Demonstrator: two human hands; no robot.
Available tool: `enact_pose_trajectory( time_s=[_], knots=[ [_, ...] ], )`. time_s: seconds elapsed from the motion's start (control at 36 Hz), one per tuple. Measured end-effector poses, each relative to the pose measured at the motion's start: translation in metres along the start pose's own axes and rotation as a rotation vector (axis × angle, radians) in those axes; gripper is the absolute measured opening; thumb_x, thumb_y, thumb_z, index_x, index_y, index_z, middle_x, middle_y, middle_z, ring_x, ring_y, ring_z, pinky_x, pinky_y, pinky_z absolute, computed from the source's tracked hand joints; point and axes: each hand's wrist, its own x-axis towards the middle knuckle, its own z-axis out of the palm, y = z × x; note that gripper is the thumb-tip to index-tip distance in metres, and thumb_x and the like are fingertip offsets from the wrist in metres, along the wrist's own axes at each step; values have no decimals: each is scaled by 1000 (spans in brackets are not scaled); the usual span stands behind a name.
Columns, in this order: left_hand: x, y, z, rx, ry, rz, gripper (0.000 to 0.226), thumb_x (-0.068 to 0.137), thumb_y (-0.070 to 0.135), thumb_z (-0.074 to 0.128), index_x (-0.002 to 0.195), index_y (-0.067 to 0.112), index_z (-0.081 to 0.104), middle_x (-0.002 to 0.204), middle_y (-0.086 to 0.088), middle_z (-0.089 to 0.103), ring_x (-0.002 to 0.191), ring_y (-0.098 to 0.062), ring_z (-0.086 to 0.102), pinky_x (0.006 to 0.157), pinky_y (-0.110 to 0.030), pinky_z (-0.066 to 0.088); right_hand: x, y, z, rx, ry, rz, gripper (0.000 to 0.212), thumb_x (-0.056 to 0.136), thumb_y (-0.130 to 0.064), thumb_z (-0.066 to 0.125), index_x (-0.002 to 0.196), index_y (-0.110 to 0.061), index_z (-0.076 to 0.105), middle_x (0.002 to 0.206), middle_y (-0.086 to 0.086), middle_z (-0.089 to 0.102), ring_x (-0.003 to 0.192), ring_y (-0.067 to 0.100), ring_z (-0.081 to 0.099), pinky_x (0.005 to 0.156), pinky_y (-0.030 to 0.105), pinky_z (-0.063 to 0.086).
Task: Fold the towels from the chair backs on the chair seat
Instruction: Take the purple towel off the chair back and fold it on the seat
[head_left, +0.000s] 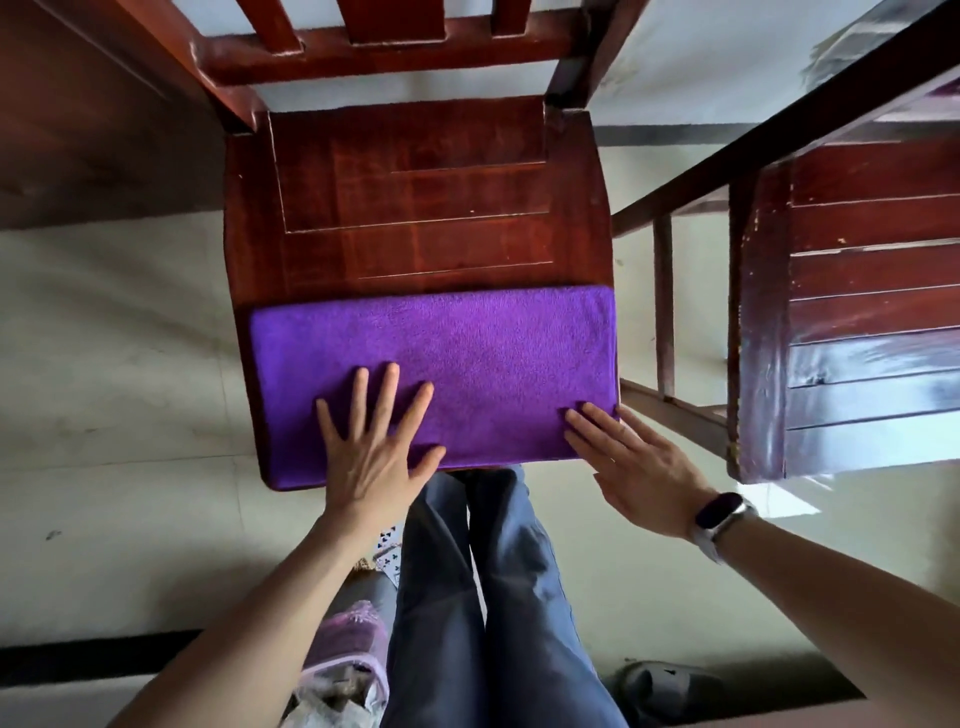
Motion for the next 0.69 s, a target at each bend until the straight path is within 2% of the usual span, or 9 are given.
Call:
enact_pose_trajectory(
  time_s=[0.06,0.11,0.17,0.19,0.28,0.33,0.47,0.61,0.69],
  knots=[
    [0,2,-4,-1,-18,-10,72,77,61,38,141,31,27,152,-12,24,139,-39,15,95,-75,18,-11,3,-5,82,21,28,46,83,-15,38,124,-9,58,138,8,49,127,25,48,100,41,37],
    [-1,5,-6,-7,-15,-14,73,77,58,52,140,29,28,152,-13,24,139,-40,16,95,-75,19,-15,3,-10,211,75,130,37,83,-13,39,108,-10,66,123,10,61,110,28,60,87,41,49],
    [-1,9,-9,-20,-9,-25,79,73,51,67,139,28,31,152,-14,24,138,-42,16,94,-75,20,-10,2,-17,377,140,360,29,83,-17,42,94,-10,68,101,10,66,88,30,64,69,39,55],
    [0,10,-10,-22,-5,-28,81,70,49,70,138,27,33,151,-15,25,138,-42,17,94,-75,21,-3,2,-21,477,165,516,26,85,-17,43,93,-8,67,96,10,65,83,31,64,67,38,54],
    [1,13,-12,-23,4,-31,82,66,46,75,136,24,37,149,-17,28,136,-44,20,92,-75,24,24,5,-32,743,217,950,18,89,-11,50,97,-5,66,97,14,65,88,33,61,72,33,46],
    [2,12,-11,-15,19,-28,82,64,45,77,134,23,40,148,-17,30,135,-44,22,91,-75,26,45,7,-37,821,225,1097,17,89,-13,54,98,-5,66,97,14,67,90,32,60,72,28,40],
    [2,10,-10,-2,45,-17,82,62,45,78,132,24,41,147,-17,33,133,-45,27,91,-74,29,79,1,-38,878,122,1237,28,87,-19,57,109,-1,60,111,19,63,106,36,54,85,36,40],
    [2,11,-10,-12,67,-23,83,61,45,79,132,24,42,146,-17,34,133,-45,28,92,-73,28,90,-1,-37,873,34,1353,31,88,-21,56,111,-1,55,117,20,57,113,37,49,92,38,39],
    [2,11,-8,-23,83,-29,84,60,45,80,132,24,42,146,-17,34,133,-44,29,93,-73,28,95,2,-40,862,-41,1362,29,87,-20,56,107,0,59,117,23,55,113,38,47,94,39,37]
  ],
)
